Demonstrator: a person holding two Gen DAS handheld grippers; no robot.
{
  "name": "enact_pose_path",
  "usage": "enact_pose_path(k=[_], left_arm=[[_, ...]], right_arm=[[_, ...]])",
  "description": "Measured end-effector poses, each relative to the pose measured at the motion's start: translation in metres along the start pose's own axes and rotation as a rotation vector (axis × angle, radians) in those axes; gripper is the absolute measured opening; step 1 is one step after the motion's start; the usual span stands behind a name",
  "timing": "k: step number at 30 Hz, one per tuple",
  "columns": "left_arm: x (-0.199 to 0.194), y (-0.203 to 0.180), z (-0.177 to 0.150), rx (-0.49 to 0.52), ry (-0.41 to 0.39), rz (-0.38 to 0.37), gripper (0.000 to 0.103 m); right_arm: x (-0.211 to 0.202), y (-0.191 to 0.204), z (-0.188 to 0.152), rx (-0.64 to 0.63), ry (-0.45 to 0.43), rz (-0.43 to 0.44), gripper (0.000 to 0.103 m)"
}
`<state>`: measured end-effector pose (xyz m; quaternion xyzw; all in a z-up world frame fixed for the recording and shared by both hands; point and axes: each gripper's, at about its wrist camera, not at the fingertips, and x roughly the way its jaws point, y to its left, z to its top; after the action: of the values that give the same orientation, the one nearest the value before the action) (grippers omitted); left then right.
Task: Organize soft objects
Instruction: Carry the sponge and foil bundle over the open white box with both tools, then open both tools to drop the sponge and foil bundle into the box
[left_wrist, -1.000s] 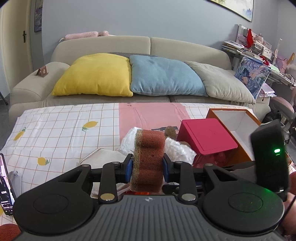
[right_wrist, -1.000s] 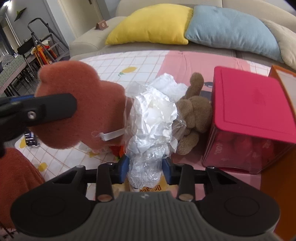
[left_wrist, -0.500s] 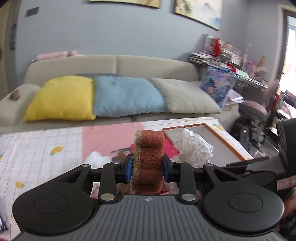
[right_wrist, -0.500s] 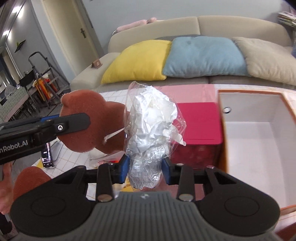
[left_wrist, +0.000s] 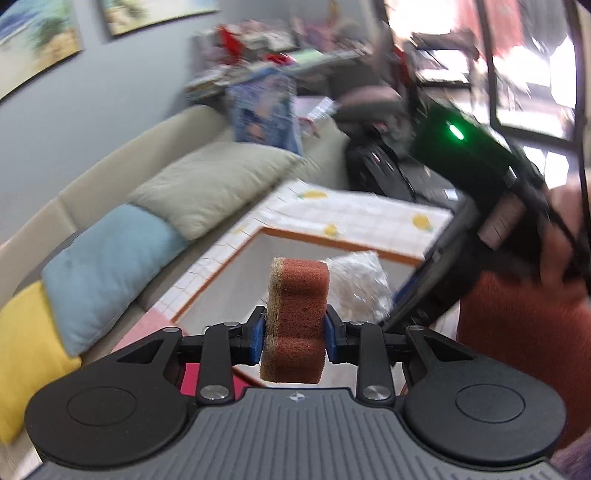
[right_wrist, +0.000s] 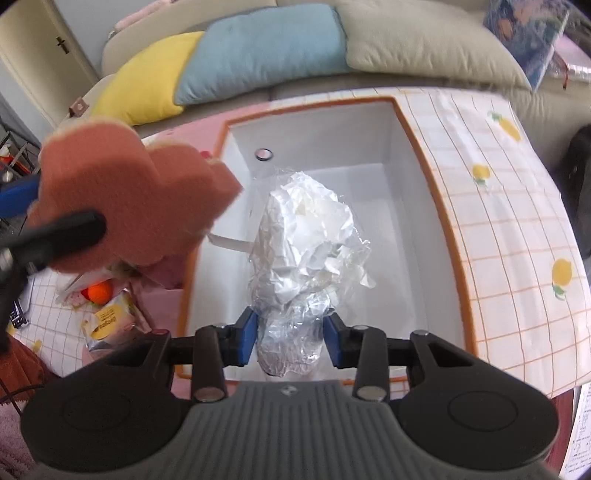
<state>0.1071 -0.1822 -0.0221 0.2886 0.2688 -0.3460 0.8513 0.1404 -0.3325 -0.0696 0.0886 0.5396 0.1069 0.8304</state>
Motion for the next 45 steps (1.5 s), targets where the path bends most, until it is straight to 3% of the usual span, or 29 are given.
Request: enact_pose_path(k=[8,14,20,22,24,26,30,38,45], left_arm=[[0.057,-0.02,-0.015,0.176,0.203,-0.111,0.035],[0.085,-0.02,-0.024,0.216,0.273,-0.164,0.035],[0.099,-0.02,-0.032,0.205,0.295,-0.196,0.037],[0.101,-0.021,-0.032,0.209,0.289,-0.191,0.041],[0.099,-0.019,-0.032,0.19,0.28,-0.183,0.055],[0.093,-0.016,-0.033,0.165,0.264,-0.179,0.063],[0.079,-0.009,-0.032,0.162,0.221,-0.187,0.072],[0.028,0.005,-0.029,0.142,0.103,-0.14,0.074],[-0.027,0.023,-0.039,0.007,-0.004,-0.044,0.075]], right_arm=[[0.047,-0.025,0.013,-0.021,0.147,0.047,0.039],[0.077,-0.03,0.01,-0.06,0.214,0.042,0.039],[0.086,-0.033,0.005,-0.067,0.225,0.044,0.046],[0.087,-0.032,0.006,-0.073,0.224,0.039,0.046],[0.086,-0.031,0.006,-0.077,0.227,0.033,0.049],[0.084,-0.03,0.007,-0.082,0.226,0.025,0.051],[0.075,-0.025,0.007,-0.101,0.22,-0.013,0.063],[0.044,-0.005,0.01,-0.15,0.183,-0.069,0.07],[-0.01,0.029,0.007,-0.161,-0.017,-0.1,0.075]])
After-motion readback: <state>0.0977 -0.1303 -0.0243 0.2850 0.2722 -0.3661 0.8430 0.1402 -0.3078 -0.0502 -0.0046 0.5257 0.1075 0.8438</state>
